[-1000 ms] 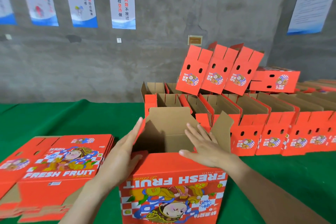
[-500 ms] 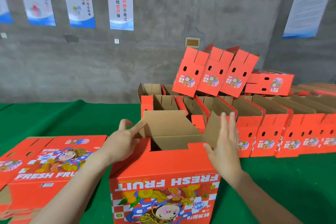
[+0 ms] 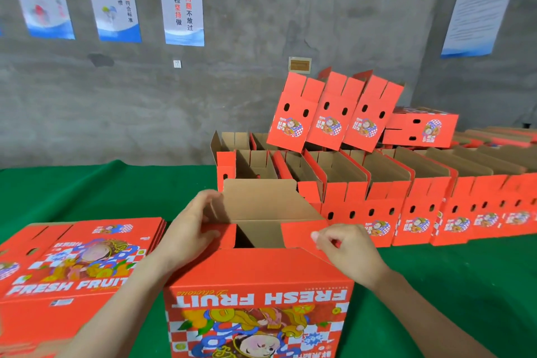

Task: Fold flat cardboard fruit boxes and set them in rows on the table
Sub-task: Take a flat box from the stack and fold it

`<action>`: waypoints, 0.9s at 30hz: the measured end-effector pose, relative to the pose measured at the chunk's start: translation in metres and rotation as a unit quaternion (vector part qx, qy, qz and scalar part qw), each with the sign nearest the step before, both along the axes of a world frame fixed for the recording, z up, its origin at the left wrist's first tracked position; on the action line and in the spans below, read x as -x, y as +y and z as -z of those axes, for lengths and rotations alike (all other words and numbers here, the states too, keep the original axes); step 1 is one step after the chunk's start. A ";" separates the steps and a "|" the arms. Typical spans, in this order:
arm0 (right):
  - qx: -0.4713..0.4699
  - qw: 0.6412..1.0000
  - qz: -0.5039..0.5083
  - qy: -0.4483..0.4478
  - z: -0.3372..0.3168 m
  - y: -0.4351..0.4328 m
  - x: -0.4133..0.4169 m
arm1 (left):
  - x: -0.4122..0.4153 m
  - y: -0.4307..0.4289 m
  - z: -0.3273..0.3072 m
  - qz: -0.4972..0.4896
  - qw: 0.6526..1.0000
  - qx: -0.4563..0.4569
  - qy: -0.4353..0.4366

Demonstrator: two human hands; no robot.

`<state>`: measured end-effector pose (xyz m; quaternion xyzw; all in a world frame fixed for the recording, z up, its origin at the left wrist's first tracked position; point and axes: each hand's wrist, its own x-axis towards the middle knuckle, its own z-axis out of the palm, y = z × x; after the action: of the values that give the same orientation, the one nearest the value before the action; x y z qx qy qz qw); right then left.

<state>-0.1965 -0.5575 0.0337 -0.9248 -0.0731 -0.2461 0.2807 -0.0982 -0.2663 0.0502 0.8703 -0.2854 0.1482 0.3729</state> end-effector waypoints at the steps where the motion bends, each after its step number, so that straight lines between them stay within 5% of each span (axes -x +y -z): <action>1: -0.016 1.000 0.022 -0.008 -0.002 0.000 -0.003 | 0.003 0.001 0.000 -0.003 1.000 0.025 -0.002; 6: -0.140 0.987 0.077 -0.007 -0.010 0.006 -0.013 | 0.009 0.004 -0.003 -0.055 0.998 0.010 0.025; 13: 0.008 0.984 0.060 0.168 -0.015 0.013 -0.026 | -0.007 0.001 0.001 -0.029 0.978 -0.084 0.187; 20: 0.100 0.963 0.090 0.233 -0.020 0.021 -0.032 | -0.014 -0.015 -0.002 -0.085 0.952 -0.256 0.145; 27: 0.134 0.961 0.117 0.210 -0.016 0.029 -0.033 | -0.011 -0.021 0.004 -0.122 0.946 -0.284 0.101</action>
<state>-0.1638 -0.5287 0.0494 -0.9869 0.0640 -0.0656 0.1327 -0.0877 -0.2869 0.0458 0.9788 -0.1680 0.0168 0.1163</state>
